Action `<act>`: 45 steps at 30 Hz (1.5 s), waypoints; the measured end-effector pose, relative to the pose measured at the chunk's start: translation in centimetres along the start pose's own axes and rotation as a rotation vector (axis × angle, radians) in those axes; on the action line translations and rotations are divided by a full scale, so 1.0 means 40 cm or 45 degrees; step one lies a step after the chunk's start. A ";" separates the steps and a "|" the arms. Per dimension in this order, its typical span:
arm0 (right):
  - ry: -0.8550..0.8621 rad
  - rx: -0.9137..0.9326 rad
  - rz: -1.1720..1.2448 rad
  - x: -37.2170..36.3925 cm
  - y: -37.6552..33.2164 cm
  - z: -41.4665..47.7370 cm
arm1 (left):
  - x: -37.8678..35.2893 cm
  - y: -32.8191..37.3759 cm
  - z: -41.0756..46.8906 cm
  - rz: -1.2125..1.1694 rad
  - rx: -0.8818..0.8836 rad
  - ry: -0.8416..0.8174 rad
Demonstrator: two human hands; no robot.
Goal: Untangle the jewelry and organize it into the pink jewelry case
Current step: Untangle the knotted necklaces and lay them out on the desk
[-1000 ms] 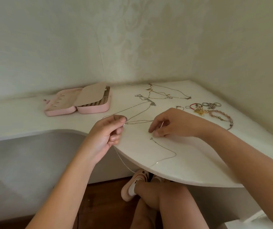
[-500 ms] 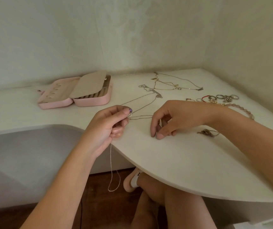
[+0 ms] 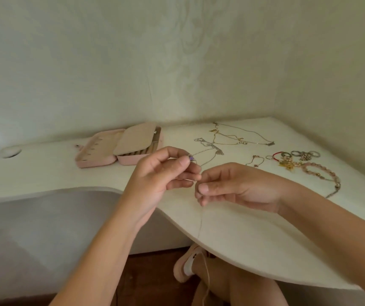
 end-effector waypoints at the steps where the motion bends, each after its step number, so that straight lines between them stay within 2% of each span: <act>1: 0.036 0.026 -0.012 0.002 -0.010 -0.010 | -0.005 0.003 -0.006 -0.015 -0.013 -0.012; 5: 0.145 0.186 0.000 -0.016 -0.037 -0.062 | -0.025 0.010 -0.028 -0.136 -0.060 -0.053; 7: 0.284 0.233 0.006 -0.027 -0.045 -0.087 | -0.037 0.005 -0.036 -0.215 -0.039 -0.060; 11: 0.653 0.337 -0.312 -0.035 -0.080 -0.132 | -0.066 -0.003 -0.047 -0.328 0.019 -0.096; 14: 0.765 0.427 -0.491 -0.044 -0.115 -0.160 | -0.078 -0.003 -0.047 -0.390 0.050 -0.070; 17: 0.792 0.502 -0.559 -0.056 -0.138 -0.181 | -0.093 -0.003 -0.044 -0.432 0.072 -0.054; 20: 0.785 0.615 -0.394 -0.060 -0.160 -0.199 | -0.109 -0.001 -0.046 -0.510 0.096 -0.065; 24: 0.893 0.612 -0.384 -0.046 -0.165 -0.216 | -0.126 0.004 -0.051 -0.568 0.122 -0.108; 28: 0.907 0.602 -0.282 -0.041 -0.173 -0.227 | -0.144 0.012 -0.055 -0.528 0.111 -0.188; 35: 0.806 0.555 -0.074 -0.040 -0.162 -0.227 | -0.162 0.021 -0.057 -0.451 0.056 -0.212; 40: 0.835 0.547 -0.147 -0.034 -0.164 -0.238 | -0.166 0.029 -0.053 -0.345 -0.029 -0.168; 45: 0.831 0.650 -0.120 -0.041 -0.178 -0.255 | -0.163 0.047 -0.053 -0.179 -0.185 -0.097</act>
Point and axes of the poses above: each hand's wrist, its own z-axis towards the middle knuckle, its own x-axis out of the back of the hand, y = z × x, the point moved 6 cm from there along z, towards the middle knuckle
